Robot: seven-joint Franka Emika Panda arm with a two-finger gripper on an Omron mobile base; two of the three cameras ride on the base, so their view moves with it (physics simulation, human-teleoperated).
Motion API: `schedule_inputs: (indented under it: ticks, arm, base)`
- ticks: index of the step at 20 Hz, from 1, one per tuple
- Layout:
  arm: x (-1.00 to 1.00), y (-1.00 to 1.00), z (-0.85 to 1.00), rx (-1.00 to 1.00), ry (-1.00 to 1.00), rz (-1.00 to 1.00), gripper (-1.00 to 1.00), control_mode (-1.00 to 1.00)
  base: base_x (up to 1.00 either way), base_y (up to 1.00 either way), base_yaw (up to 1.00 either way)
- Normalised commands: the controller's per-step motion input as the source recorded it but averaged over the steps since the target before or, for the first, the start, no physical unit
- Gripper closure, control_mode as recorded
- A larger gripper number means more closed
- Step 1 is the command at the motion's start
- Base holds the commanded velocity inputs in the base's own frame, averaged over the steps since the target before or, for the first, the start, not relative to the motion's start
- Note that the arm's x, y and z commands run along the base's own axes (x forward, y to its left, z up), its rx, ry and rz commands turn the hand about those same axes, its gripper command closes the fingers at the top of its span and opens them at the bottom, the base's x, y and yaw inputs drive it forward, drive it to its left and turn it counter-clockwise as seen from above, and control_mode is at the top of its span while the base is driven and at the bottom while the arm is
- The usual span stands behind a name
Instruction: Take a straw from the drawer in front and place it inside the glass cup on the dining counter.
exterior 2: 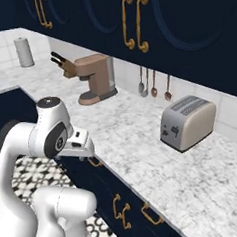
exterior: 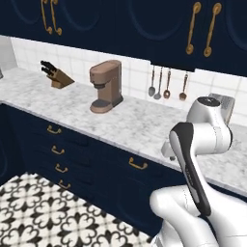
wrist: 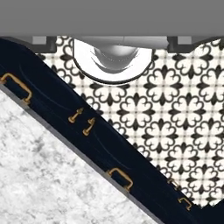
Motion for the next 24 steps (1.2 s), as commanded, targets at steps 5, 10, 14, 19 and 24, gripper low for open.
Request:
schedule_inputs:
  ticks: [5,10,14,19,24]
  arm:
    - [-0.02,-0.03,-0.1,0.0,-0.03,0.12,-1.0,-1.0]
    - [0.04,0.25,-0.34,-0.09,-0.06,0.11,-1.0,-1.0]
    - [0.44,0.86,-0.46,-0.2,0.0,-0.03,-1.0,-1.0]
    - [0.74,0.92,-0.24,-0.21,-0.01,-0.1,-1.0,-1.0]
    - [1.0,0.82,-0.23,-0.31,0.17,-0.06,-1.0,-1.0]
  base:
    - [-0.12,-0.2,0.21]
    - [0.0,0.0,0.0]
    - [0.0,0.0,0.0]
    - [0.0,0.0,0.0]
    - [0.0,0.0,0.0]
